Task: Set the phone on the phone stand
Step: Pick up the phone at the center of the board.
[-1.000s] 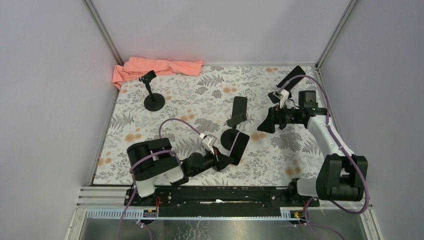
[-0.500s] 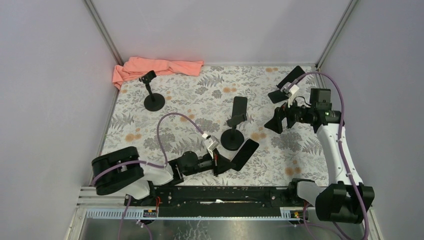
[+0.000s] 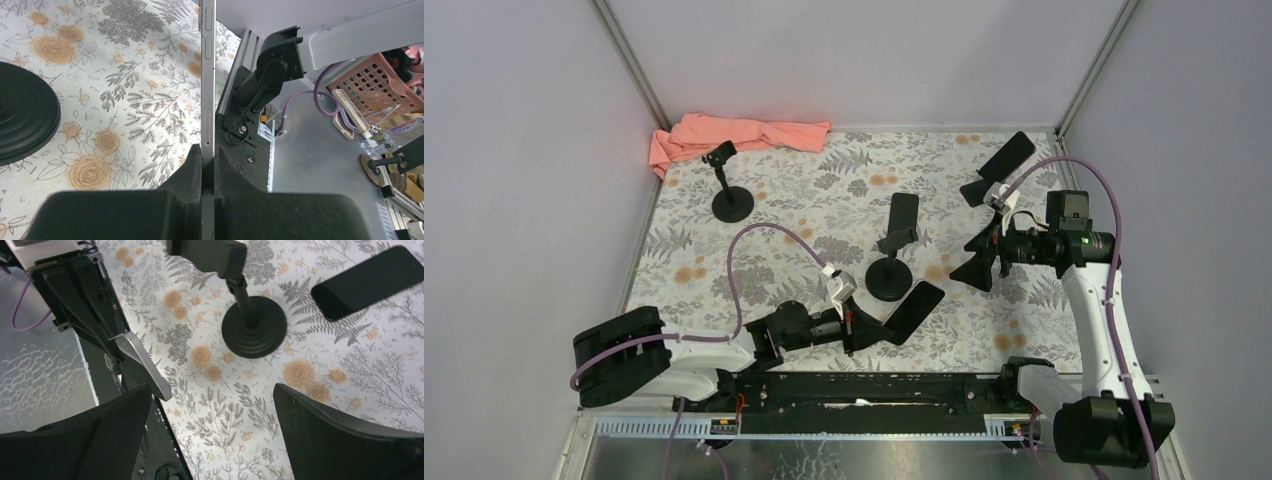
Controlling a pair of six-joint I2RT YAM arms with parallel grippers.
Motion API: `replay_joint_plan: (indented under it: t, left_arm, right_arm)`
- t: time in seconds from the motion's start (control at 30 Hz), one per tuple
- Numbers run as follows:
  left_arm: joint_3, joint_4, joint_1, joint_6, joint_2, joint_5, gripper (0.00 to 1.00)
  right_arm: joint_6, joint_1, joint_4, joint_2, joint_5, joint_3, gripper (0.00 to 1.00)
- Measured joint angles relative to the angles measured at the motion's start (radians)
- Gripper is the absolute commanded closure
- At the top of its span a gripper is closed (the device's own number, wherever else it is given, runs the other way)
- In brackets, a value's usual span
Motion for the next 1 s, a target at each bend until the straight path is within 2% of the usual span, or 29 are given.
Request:
replay_joint_plan:
  t: [0.2, 0.6, 1.0]
  left_arm:
    - [0.020, -0.037, -0.001, 0.000, -0.046, 0.013, 1.00]
    - [0.060, -0.057, -0.002, -0.001, -0.140, 0.013, 1.00]
    - [0.111, -0.032, -0.002, -0.019, -0.142, 0.013, 1.00]
  right_arm:
    - [-0.068, 0.000, -0.063, -0.059, -0.076, -0.010, 0.00]
    - [-0.147, 0.000, -0.195, -0.067, -0.159, -0.009, 0.00]
    - [-0.166, 0.000, -0.246, -0.069, -0.266, 0.038, 0.00]
